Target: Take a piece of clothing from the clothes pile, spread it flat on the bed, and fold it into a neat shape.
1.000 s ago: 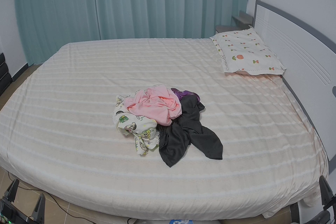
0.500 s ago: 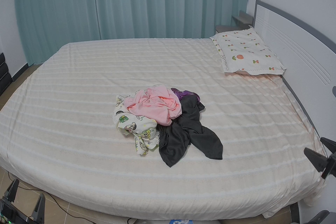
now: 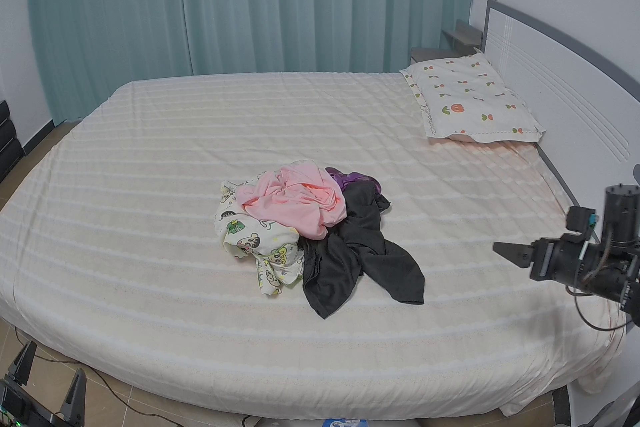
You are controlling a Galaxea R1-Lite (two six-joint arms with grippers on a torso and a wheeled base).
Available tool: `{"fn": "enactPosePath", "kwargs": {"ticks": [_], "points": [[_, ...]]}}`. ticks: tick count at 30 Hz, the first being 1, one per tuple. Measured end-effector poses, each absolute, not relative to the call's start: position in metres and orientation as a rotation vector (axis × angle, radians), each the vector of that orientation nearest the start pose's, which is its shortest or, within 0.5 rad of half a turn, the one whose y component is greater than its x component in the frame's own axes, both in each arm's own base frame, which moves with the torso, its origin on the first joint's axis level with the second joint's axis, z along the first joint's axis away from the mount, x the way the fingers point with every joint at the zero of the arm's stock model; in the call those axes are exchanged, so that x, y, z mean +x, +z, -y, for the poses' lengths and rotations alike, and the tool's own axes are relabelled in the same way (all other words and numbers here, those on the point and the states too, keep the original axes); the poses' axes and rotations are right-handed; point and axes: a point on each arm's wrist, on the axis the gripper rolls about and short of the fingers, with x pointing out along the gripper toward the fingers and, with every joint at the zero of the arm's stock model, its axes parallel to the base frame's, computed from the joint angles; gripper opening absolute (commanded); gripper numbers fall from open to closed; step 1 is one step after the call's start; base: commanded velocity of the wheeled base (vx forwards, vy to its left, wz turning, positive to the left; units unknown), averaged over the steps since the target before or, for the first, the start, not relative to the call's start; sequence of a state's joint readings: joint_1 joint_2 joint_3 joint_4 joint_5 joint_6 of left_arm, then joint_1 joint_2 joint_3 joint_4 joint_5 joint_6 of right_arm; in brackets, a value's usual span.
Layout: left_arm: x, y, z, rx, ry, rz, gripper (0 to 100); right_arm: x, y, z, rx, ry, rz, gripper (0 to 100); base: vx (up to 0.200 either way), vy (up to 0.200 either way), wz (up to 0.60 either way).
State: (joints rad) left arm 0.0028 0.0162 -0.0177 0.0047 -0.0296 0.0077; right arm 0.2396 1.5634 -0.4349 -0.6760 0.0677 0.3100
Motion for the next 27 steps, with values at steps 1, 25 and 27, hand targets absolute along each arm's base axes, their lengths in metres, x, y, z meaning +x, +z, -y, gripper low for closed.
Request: {"fn": "enactPosePath", "kwargs": {"ticks": [1,25,27], "points": [[-0.023,0.080,0.001,0.008,-0.027,-0.003,100,0.235,0.124,-0.061,0.269,0.226,-0.507,100,0.000,0.000,0.00],[-0.023,0.080,0.001,0.007,-0.026,-0.003,100,0.376,-0.040,-0.163,0.371,0.149,-0.630,100,0.000,0.000,0.00],[-0.023,0.080,0.001,0.007,-0.026,-0.003,100,0.380,-0.045,-0.164,0.370,0.149,-0.628,100,0.000,0.000,0.00]]}}
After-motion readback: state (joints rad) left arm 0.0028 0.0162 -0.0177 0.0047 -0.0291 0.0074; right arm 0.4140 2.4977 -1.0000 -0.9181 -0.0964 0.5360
